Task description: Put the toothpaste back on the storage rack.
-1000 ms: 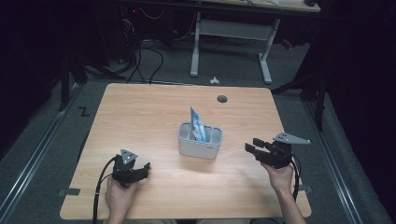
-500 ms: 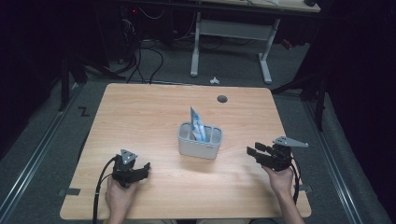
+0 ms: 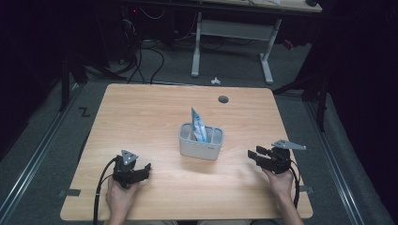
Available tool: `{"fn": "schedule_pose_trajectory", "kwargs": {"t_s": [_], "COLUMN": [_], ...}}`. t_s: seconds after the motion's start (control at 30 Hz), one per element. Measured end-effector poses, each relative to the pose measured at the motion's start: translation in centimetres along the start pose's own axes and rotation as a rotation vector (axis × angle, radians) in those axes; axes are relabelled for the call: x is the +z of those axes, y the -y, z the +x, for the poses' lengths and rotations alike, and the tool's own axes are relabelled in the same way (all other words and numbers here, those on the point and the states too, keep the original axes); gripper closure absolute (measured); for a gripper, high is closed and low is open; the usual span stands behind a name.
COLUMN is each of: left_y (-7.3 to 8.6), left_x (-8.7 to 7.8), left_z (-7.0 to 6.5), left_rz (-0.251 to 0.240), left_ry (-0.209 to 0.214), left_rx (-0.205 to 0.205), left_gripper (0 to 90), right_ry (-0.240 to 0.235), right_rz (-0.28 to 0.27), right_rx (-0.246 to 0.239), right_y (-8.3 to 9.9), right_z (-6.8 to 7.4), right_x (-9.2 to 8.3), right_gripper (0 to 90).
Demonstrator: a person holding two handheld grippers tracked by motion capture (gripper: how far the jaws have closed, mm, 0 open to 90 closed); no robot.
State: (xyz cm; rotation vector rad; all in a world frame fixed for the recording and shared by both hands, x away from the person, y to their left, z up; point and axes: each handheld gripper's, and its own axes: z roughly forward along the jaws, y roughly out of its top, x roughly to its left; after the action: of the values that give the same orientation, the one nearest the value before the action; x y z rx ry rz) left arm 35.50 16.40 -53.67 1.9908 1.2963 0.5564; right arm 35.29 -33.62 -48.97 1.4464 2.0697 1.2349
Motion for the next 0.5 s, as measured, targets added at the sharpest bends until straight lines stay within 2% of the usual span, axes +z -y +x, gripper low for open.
{"fn": "schedule_pose_trajectory", "kwargs": {"t_s": [0.17, 0.23, 0.27, 0.5], "left_y": [0.0, 0.0, 0.0, 0.0], "left_x": [0.0, 0.0, 0.0, 0.0], "left_z": [0.0, 0.0, 0.0, 0.0], "left_rz": [0.0, 0.0, 0.0, 0.0], "left_ry": [0.0, 0.0, 0.0, 0.0], "left_rx": [0.0, 0.0, 0.0, 0.0], "left_gripper": [25.7, 25.7, 25.7, 25.7], "right_ry": [0.028, 0.049, 0.065, 0.092], "right_rz": [0.016, 0.032, 0.045, 0.066], "right_rx": [-0.023, -0.028, -0.047, -0.057], "right_y": [0.3, 0.4, 0.5, 0.7], "right_z": [0.0, 0.0, 0.0, 0.1], "right_x": [0.4, 0.6, 0.9, 1.6], "right_gripper": [48.1, 47.8, 47.6, 47.5]}}
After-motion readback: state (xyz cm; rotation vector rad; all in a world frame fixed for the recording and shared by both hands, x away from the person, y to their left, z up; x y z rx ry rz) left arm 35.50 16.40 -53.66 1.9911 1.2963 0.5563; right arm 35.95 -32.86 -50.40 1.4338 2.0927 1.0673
